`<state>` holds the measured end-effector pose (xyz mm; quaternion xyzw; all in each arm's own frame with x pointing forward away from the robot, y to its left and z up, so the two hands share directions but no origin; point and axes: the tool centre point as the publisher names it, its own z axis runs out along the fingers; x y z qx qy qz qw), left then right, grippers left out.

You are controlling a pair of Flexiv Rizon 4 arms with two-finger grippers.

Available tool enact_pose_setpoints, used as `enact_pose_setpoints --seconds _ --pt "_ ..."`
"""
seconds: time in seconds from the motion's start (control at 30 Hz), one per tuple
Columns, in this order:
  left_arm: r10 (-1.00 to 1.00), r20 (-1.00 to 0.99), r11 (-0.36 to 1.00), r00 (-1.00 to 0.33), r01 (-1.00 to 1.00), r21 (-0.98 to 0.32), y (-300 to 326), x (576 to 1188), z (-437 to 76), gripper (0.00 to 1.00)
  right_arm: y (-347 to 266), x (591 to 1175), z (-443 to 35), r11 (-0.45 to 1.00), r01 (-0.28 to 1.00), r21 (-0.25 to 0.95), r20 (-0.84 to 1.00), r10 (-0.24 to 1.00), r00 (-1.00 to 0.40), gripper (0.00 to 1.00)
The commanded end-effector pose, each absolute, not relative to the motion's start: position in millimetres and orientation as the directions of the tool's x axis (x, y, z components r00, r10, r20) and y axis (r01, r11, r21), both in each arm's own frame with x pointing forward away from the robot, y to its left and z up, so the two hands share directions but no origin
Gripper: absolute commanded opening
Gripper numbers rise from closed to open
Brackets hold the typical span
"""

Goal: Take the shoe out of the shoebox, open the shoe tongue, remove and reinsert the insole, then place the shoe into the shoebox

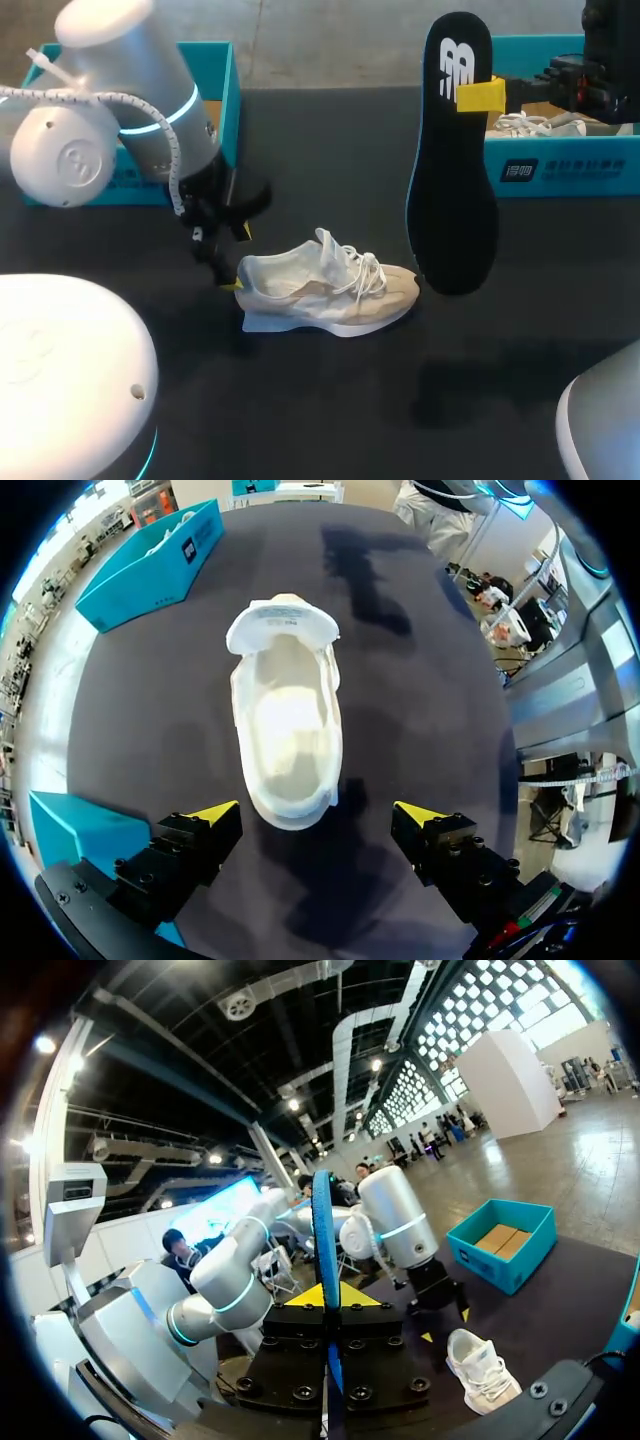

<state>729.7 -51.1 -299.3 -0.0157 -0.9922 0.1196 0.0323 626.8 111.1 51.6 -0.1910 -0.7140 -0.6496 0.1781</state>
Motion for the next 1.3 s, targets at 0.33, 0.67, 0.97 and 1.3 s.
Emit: enact_pose_setpoints --seconds 0.33,0.67,0.97,1.3 --pt "0.063 0.02 0.971 -0.998 0.057 -0.231 -88.7 754.6 -300.0 1.0 112.8 628.9 51.6 0.086 0.505 0.859 0.503 0.04 -0.863 0.0" --pt "0.079 -0.008 0.97 -0.997 0.079 -0.231 -117.8 778.5 -321.3 1.0 112.8 628.9 51.6 0.086 0.505 0.859 0.503 0.04 -0.863 0.0" --pt "0.057 -0.009 0.97 -0.998 0.057 -0.237 -122.9 789.5 -342.0 1.0 112.8 628.9 51.6 0.086 0.505 0.859 0.503 0.04 -0.863 0.0" --pt "0.038 0.004 0.97 -0.999 0.036 -0.241 -123.2 792.1 -361.5 1.0 112.8 628.9 51.6 0.086 0.505 0.859 0.503 0.04 -0.863 0.0"
